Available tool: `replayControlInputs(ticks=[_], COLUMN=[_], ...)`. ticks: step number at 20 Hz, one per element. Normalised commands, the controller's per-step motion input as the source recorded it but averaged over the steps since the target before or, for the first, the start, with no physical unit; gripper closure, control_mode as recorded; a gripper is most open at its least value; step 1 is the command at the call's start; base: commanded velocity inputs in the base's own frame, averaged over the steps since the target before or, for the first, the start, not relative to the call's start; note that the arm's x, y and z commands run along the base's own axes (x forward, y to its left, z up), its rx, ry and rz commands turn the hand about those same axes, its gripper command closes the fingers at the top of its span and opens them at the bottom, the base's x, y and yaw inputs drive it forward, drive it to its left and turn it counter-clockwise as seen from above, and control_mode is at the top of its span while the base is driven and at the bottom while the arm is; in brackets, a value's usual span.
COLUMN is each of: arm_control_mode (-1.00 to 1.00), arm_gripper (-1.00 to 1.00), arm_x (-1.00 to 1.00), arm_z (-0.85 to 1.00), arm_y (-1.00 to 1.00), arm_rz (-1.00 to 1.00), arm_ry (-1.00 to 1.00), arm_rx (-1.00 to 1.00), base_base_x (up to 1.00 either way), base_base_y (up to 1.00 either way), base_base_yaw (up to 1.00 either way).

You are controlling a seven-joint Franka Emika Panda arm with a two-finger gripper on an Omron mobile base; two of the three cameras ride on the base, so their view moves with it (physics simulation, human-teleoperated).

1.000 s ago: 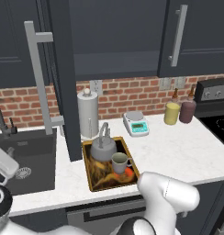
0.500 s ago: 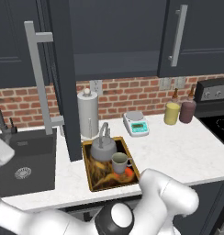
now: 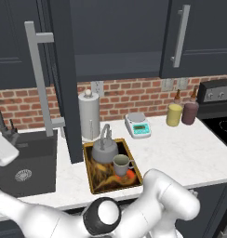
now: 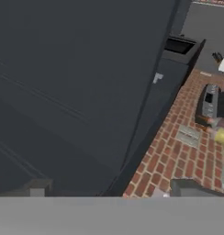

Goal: Pick the kettle from the counter and place it on the tray. Then pick the mug from the cabinet and place it on the tray. Then close the cabinet doors.

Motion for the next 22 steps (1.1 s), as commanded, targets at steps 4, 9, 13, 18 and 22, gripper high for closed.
replayControlInputs(ticks=[4,9,13,18,22], arm_control_mode=[-1.0,-1.0,-1.0,-1.0,-1.0], arm_gripper=[-1.0,-1.0,-1.0,-1.0,-1.0], arm_x=[0.0,-0.04,-0.01,0.0,0.0], arm_z=[0.0,0.0,0.09,0.21,0.2], arm_y=[-0.5,-0.27,-0.23,-0.35,-0.51], arm_rz=[-0.09,0.0,0.0,0.0,0.0], arm_ry=[0.06,0.01,-0.01,0.0,0.0], arm_rx=[0.1,0.07,0.08,0.01,0.0], base_base_x=[0.0,0.0,0.0,0.0,0.0], base_base_y=[0.0,0.0,0.0,0.0,0.0], base_base_yaw=[0.0,0.0,0.0,0.0,0.0])
